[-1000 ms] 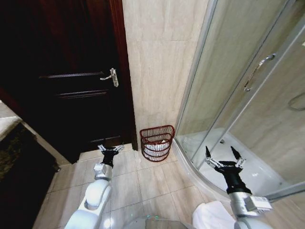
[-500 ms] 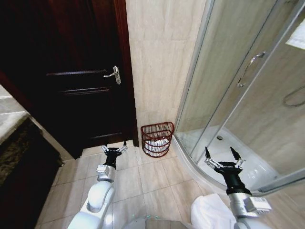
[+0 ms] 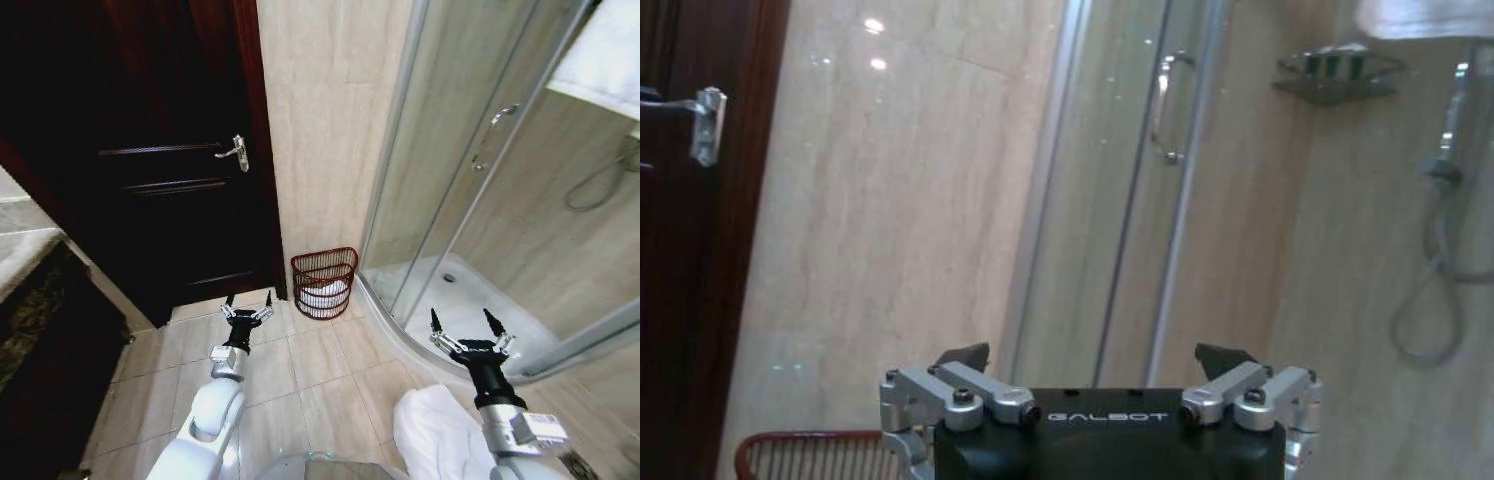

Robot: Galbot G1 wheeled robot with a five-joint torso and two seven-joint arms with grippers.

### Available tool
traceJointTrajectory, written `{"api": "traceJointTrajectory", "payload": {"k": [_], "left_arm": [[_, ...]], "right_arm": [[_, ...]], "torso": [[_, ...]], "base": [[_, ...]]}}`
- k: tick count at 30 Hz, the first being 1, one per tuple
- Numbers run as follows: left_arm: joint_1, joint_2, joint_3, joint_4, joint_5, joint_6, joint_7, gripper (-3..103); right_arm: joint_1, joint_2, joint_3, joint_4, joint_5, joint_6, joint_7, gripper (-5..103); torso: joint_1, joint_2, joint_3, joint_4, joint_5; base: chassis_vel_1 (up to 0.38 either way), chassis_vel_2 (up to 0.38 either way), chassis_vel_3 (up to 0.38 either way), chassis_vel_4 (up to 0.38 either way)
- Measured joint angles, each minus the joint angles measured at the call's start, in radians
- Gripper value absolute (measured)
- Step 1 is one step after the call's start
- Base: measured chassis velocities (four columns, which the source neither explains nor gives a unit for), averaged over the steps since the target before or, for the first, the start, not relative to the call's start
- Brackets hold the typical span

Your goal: Discard the used towel into the hamper.

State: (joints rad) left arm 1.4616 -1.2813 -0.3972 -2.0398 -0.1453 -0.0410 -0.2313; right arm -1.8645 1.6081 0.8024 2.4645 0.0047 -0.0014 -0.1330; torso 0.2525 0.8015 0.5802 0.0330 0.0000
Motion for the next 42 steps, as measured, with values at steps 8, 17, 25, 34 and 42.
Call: {"api": "traceJointTrajectory", "payload": {"k": [8,17,25,34,42], "left_arm": [[-0.016,0.003,0.009,0.014,0.000,0.001,-0.001,100],[-0.035,0.001,0.018,0.033,-0.010,-0.017,-0.016,100],[-0.042,0.000,0.022,0.051,-0.013,-0.028,-0.018,100],[-0.051,0.011,0.031,0.057,-0.017,-0.031,-0.014,100],[-0.060,0.024,0.044,0.060,-0.023,-0.030,-0.012,100]], "right_arm": [[0.007,0.000,0.001,-0.009,-0.002,0.003,0.001,100],[0.011,0.000,0.000,-0.024,-0.009,0.020,0.002,100],[0.014,0.000,-0.002,-0.039,-0.044,0.041,0.005,100],[0.014,0.000,0.009,-0.041,-0.044,0.051,0.027,100],[0.014,0.000,0.002,-0.041,-0.052,0.072,0.027,100]], "torso": [[0.000,0.000,0.000,-0.0001,0.0000],[0.000,0.000,0.000,-0.0004,0.0000],[0.000,0.000,0.000,0.0003,0.0000],[0.000,0.000,0.000,0.0000,-0.0001],[0.000,0.000,0.000,-0.0001,0.0000]], "base": [[0.011,-0.158,-0.156,-0.002],[-0.022,-0.194,-0.177,-0.018],[-0.014,-0.053,-0.033,-0.009],[-0.003,-0.003,0.003,0.006],[-0.046,-0.081,0.041,0.079]]}}
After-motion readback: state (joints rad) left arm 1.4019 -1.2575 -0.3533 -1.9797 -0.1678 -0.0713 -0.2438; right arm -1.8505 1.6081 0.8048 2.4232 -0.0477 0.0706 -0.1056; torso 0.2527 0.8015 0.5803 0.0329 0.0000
